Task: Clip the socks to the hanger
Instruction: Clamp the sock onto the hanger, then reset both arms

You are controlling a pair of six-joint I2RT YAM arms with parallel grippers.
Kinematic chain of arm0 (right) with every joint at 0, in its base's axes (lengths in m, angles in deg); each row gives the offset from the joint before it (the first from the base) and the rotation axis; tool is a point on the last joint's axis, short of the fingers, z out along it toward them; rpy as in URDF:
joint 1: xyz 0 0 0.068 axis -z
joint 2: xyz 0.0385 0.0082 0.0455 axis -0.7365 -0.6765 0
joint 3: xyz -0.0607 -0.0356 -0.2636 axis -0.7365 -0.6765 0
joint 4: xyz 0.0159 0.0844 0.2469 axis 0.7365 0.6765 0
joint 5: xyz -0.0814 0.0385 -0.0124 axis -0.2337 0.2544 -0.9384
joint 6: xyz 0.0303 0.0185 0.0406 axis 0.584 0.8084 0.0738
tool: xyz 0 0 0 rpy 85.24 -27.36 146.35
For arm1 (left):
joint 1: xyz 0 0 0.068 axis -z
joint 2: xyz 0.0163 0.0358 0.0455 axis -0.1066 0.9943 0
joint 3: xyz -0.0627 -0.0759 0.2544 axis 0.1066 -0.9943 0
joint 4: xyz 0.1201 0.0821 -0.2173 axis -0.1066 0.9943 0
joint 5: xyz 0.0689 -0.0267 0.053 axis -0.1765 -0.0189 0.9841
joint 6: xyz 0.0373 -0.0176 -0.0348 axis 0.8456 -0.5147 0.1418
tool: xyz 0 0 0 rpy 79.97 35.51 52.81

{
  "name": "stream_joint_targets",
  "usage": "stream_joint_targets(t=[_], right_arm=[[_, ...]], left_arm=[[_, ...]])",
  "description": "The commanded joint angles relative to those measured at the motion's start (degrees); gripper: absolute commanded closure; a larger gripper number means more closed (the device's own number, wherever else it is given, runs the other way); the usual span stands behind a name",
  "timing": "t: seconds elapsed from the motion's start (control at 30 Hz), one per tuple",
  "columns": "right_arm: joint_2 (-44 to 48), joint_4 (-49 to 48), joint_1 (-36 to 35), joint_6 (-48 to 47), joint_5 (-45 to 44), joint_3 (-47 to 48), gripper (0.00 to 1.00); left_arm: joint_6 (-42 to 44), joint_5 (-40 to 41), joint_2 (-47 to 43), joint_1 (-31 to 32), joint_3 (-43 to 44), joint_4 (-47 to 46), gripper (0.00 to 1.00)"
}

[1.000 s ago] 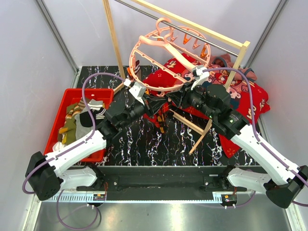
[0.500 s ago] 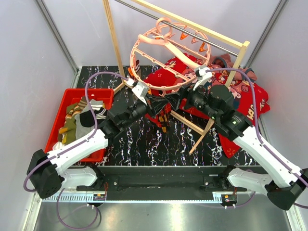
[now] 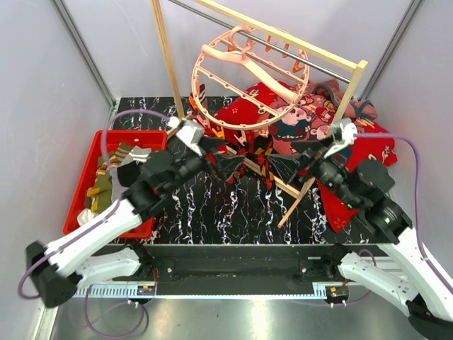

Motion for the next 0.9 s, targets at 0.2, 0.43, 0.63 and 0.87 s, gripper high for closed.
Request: stream_joint_targets(t=[0.2,0.43,0.63,0.87], right_arm=[[13.05,5.04,0.28,-5.35,-10.12,-5.02,0.00],[23.85,8.56,0.28,-9.65,-25.47,-8.98,0.00],[29.75,8.65,0.29,-14.92,-37.00,-11.79,0.00],[31.17,8.30,0.28,-18.36,-41.77,-16.45,0.00]], left_arm=[[5.89,30.06,-21.09,0.13,7.45,33.05,0.01],[6.15,44.39,-37.24,0.13,1.65,38.43,0.01],[7.65,48.53,-46.41,0.13,-4.05,39.76,0.01],[10.11,51.70,-50.28,0.13,-11.61,36.07,0.01]])
